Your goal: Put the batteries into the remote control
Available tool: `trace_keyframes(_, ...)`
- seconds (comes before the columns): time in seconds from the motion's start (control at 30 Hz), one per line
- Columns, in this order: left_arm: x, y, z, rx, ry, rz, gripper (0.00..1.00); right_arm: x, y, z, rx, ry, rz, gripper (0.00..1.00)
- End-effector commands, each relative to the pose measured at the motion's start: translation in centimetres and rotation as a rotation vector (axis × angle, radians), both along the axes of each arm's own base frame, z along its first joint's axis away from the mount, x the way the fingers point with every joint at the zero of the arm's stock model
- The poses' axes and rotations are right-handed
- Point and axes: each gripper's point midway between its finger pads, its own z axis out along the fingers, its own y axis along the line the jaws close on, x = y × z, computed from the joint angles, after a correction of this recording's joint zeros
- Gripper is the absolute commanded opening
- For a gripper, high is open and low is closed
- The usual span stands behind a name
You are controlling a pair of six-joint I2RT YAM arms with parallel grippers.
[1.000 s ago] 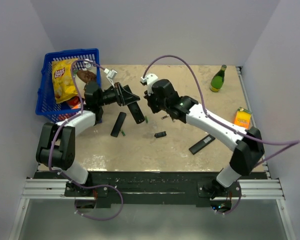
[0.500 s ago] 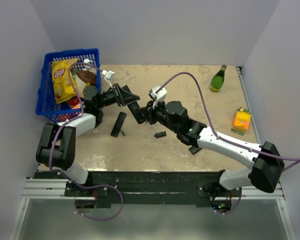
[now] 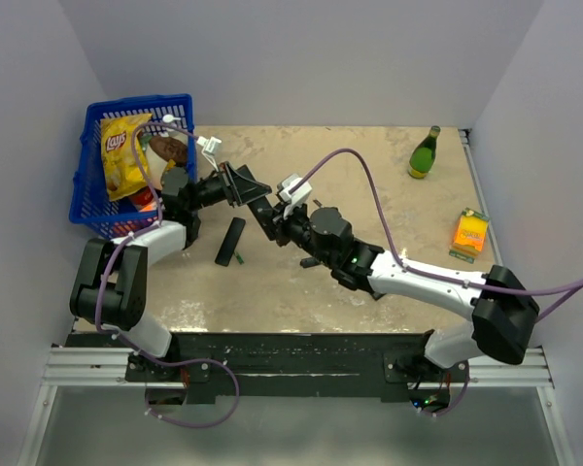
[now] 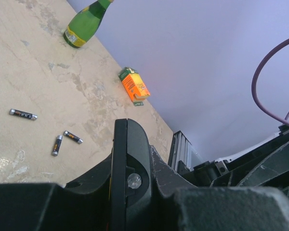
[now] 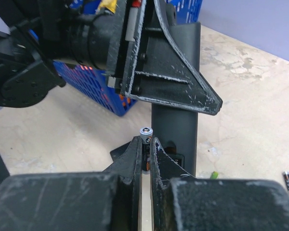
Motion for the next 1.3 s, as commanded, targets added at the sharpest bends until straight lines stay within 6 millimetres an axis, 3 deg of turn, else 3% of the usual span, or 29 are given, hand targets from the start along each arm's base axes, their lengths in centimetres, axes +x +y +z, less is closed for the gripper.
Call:
trace_keyframes(0.0, -0.2, 0.3, 1.5, -0.020, -0.062, 0.020, 0.00, 0.6, -0.1, 0.9, 0.007, -0.064, -0.055, 0.00)
trace_keyframes(0.43, -0.2, 0.7, 2.0, -0.034, -0.068, 0.028, 0.00, 1.4, -1.5, -0.9, -0.047, -0.084, -0.146, 0.00)
trace_keyframes(1.03, -0.5, 0.8, 2.1, -0.068, -0.055, 0.029, 0.00, 1.1, -0.3, -2.8, -0.064, -0.046, -0.104, 0.00)
trace_keyframes(1.27, -0.5, 1.0, 2.2, -0.073, -0.057, 0.037, 0.00, 1.0, -0.5, -2.7, -0.081, -0.028, -0.105, 0.00)
